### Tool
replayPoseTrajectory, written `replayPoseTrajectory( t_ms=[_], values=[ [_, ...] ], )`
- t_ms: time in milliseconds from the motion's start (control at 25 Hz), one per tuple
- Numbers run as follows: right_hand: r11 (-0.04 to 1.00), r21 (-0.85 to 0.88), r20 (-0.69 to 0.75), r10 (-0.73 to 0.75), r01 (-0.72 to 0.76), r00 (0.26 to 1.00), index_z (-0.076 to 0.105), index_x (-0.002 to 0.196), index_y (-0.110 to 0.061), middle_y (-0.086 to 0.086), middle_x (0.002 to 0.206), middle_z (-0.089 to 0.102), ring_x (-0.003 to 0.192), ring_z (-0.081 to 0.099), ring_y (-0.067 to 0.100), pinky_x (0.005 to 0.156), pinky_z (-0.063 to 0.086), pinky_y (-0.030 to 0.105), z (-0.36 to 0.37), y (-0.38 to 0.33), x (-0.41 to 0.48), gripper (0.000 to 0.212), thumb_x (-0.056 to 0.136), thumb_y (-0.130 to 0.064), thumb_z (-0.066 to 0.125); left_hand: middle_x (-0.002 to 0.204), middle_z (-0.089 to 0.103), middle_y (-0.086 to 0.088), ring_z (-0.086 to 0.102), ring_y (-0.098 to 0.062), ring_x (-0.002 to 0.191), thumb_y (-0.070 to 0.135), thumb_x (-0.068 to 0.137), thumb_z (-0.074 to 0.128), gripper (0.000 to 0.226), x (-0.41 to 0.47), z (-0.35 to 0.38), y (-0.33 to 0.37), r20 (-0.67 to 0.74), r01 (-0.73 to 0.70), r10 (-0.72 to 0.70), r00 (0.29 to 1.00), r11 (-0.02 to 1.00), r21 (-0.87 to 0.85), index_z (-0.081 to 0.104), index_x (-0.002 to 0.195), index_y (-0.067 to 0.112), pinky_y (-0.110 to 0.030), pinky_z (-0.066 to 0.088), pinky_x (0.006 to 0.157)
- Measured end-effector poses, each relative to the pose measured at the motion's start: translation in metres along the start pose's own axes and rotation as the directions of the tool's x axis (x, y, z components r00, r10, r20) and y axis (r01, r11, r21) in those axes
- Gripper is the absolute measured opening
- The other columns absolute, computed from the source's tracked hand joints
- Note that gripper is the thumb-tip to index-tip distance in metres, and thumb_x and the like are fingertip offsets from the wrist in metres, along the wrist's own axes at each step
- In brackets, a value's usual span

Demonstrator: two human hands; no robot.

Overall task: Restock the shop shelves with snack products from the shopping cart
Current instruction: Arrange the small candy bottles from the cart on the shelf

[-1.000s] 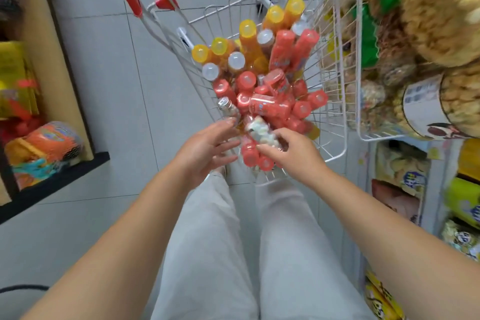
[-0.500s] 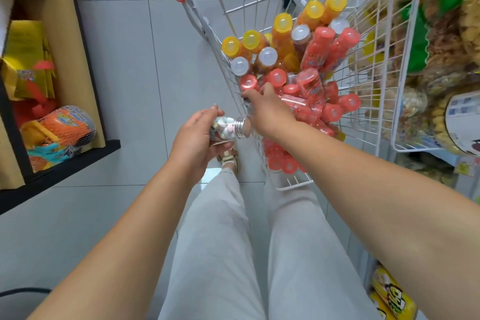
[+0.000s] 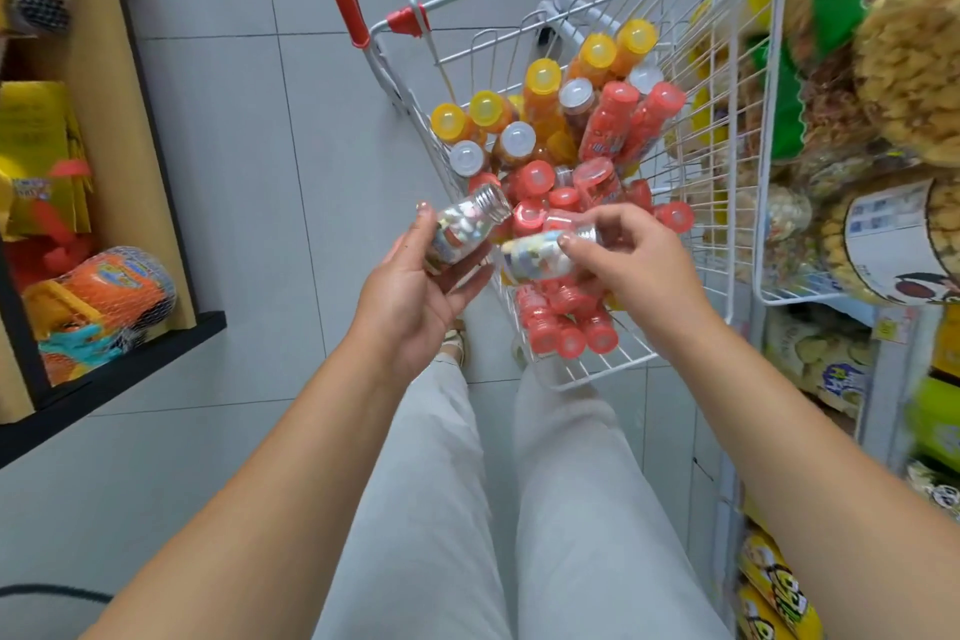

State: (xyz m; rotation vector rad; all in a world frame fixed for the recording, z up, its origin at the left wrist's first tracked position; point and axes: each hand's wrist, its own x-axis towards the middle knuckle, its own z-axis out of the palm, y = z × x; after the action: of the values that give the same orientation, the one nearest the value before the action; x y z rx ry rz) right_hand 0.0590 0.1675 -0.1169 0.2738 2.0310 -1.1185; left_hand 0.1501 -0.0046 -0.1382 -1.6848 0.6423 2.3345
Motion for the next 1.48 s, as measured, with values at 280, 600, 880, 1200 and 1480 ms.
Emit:
replayPoseTrajectory(
  t_ms=[280, 600, 880, 1200, 1480],
  values=[
    [0.949, 0.311, 0.006, 0.049, -0.048, 0.999, 0.06, 0.092, -0.012, 0.014, 0.076, 0.063, 0.058, 0.063, 0.02, 0.05, 0.051, 0.023, 0.016, -0.004, -0.062, 0.02, 0.081, -0.002, 0.073, 0.086, 0.075, 0.003, 0.073, -0.015, 0.074, 0.061, 0.092, 0.05, 0.059, -0.003, 0.021, -0.021, -0.006, 0.071, -0.07, 0.998, 0.988, 0.139, 0.062, 0.13, 0.018, -0.029, 0.058, 0.06],
    [0.768, 0.634, -0.235, 0.08, 0.09, 0.969, 0.065, 0.105, -0.014, 0.004, 0.081, 0.07, 0.065, 0.065, 0.02, 0.06, 0.055, 0.029, -0.005, -0.015, -0.145, 0.013, 0.093, -0.013, 0.061, 0.109, 0.072, -0.011, 0.072, -0.023, 0.077, 0.055, 0.095, 0.053, 0.061, -0.083, 0.075, -0.028, 0.135, 0.053, -0.088, 0.987, 0.969, 0.242, 0.057, 0.136, 0.01, -0.032, 0.058, 0.058],
    [0.549, 0.786, -0.348, 0.015, 0.283, 0.937, 0.062, 0.113, -0.008, 0.012, 0.078, 0.069, 0.067, 0.065, 0.019, 0.067, 0.057, 0.03, -0.08, -0.022, -0.26, 0.039, 0.08, -0.027, 0.06, 0.108, 0.066, -0.015, 0.063, -0.033, 0.097, 0.053, 0.094, 0.057, 0.057, -0.198, 0.14, -0.073, 0.345, -0.069, -0.061, 0.936, 0.934, 0.351, 0.061, 0.128, 0.007, -0.055, 0.047, 0.099],
    [0.494, 0.685, -0.615, 0.0, 0.535, 0.788, 0.063, 0.104, -0.008, 0.012, 0.075, 0.065, 0.06, 0.062, 0.018, 0.05, 0.052, 0.023, -0.194, 0.057, -0.412, 0.014, 0.096, -0.016, 0.054, 0.107, 0.072, -0.012, 0.072, -0.028, 0.086, 0.049, 0.1, 0.049, 0.05, -0.336, 0.199, -0.227, 0.524, -0.126, -0.134, 0.841, 0.894, 0.43, 0.063, 0.123, 0.006, -0.032, 0.06, 0.059],
    [0.558, 0.548, -0.766, 0.034, 0.624, 0.642, 0.064, 0.115, -0.015, 0.006, 0.097, 0.072, 0.083, 0.071, 0.022, 0.074, 0.057, 0.038, -0.279, 0.142, -0.514, 0.028, 0.09, -0.027, 0.065, 0.115, 0.071, -0.02, 0.073, -0.033, 0.091, 0.047, 0.1, 0.053, 0.05, -0.438, 0.227, -0.367, 0.567, -0.107, -0.244, 0.786, 0.851, 0.515, 0.059, 0.124, 0.003, -0.042, 0.06, 0.068]
  ],
)
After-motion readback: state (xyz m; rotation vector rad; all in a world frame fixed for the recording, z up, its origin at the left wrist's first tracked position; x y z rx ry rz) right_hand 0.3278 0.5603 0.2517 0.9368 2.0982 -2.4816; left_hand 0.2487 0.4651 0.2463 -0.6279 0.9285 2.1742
